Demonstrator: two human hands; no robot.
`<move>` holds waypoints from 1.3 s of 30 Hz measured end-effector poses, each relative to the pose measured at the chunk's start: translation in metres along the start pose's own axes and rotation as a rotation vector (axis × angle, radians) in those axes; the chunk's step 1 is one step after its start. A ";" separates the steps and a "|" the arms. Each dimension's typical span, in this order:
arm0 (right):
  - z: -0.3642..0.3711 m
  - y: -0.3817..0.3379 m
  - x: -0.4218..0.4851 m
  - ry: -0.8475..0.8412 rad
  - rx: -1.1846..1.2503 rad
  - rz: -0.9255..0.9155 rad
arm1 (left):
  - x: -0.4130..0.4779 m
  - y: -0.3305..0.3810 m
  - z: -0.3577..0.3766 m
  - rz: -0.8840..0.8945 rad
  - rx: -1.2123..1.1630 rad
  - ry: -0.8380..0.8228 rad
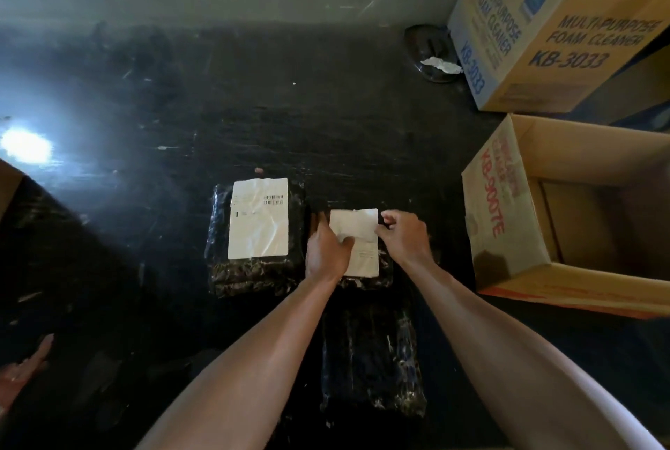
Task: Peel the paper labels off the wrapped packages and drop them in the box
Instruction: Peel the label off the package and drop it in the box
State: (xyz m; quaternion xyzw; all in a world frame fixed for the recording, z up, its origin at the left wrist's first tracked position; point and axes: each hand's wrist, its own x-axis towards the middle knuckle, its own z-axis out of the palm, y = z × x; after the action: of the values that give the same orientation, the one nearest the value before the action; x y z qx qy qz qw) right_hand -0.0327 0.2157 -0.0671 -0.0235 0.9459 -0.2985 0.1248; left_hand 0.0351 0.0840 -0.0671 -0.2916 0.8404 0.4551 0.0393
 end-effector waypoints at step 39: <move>0.008 0.000 0.046 -0.072 0.083 -0.059 | 0.008 -0.013 -0.004 0.075 0.056 0.003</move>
State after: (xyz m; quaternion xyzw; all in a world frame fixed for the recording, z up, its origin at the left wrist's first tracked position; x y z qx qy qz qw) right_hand -0.0748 0.2056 -0.0833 -0.0568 0.9265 -0.3400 0.1508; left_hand 0.0366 0.0719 -0.0769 -0.2592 0.8632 0.4322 0.0292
